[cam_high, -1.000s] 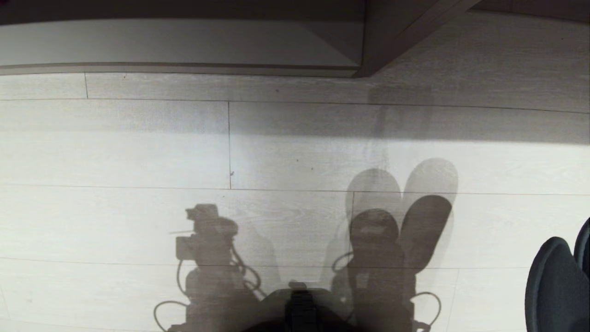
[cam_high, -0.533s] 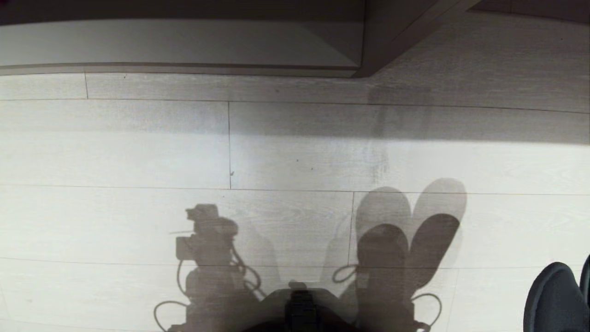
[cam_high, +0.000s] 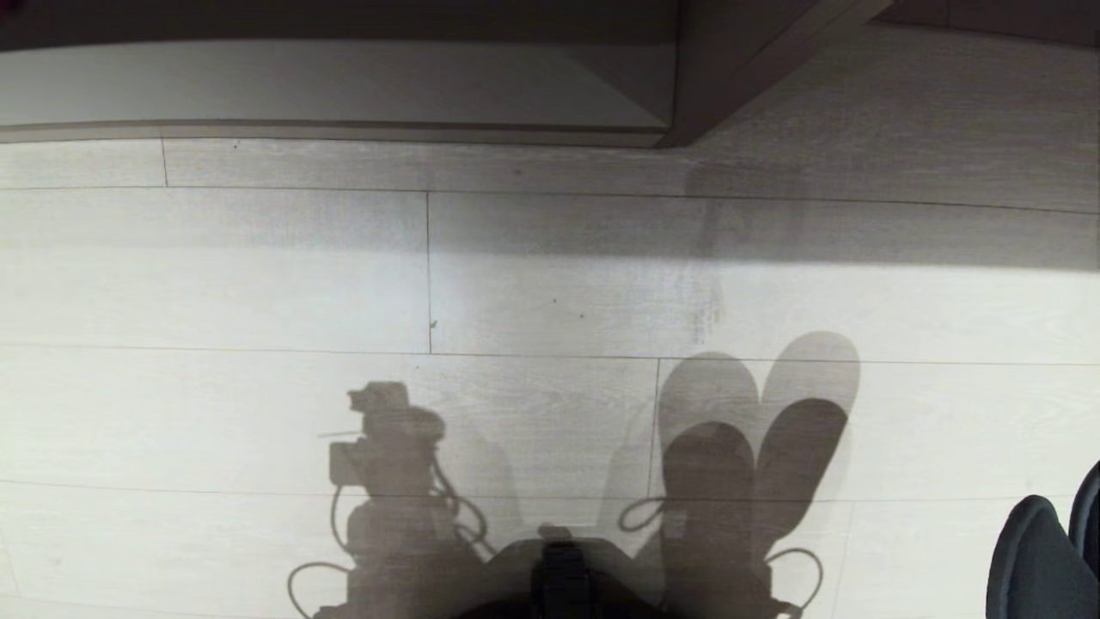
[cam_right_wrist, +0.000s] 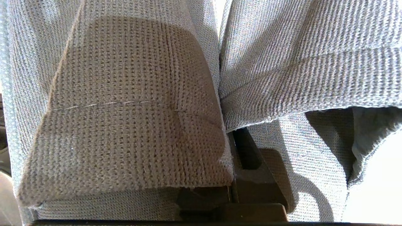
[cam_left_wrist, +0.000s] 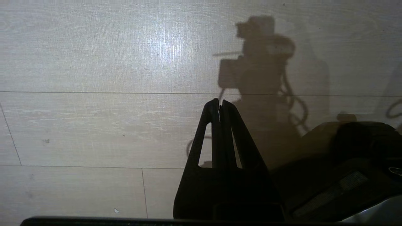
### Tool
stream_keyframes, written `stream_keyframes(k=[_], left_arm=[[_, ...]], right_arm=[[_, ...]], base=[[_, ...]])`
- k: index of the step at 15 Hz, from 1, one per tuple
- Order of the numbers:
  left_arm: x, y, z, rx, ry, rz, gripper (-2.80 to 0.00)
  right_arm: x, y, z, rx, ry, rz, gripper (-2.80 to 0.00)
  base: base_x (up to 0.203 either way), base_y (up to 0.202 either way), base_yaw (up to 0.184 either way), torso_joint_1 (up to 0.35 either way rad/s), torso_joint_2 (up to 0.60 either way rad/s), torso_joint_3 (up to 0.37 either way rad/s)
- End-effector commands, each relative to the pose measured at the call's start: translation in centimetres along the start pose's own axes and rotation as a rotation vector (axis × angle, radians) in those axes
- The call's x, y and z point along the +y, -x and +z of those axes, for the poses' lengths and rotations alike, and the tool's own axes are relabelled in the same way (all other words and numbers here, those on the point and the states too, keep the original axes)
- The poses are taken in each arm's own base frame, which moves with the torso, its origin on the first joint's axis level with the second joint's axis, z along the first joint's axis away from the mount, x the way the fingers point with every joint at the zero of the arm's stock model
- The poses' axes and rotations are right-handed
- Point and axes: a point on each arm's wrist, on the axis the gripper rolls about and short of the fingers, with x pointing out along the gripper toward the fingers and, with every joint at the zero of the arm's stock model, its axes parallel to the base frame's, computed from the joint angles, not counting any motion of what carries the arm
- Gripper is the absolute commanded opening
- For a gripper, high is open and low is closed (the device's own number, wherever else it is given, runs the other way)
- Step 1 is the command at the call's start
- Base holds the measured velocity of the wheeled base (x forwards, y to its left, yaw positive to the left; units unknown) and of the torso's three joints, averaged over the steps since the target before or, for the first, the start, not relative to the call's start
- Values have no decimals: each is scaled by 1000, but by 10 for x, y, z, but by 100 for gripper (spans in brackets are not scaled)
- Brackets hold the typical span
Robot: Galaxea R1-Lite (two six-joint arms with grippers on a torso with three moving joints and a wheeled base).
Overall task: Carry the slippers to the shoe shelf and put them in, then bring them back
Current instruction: Place the slippers into the shoe cabinet
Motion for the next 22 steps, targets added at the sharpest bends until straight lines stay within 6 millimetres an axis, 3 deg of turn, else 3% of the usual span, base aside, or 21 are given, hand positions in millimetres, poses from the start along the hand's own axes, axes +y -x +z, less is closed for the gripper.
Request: stream_keyframes(k=[1, 22], left_arm=[[0, -1, -2, 9, 0, 0, -280], [0, -1, -2, 9, 3, 0, -280]], right_arm=[[0, 0, 0, 4, 1, 1, -280], [0, 0, 0, 5, 6, 3, -280]], base=[[0, 0, 0, 2, 2, 116], [0, 0, 0, 3, 3, 200]])
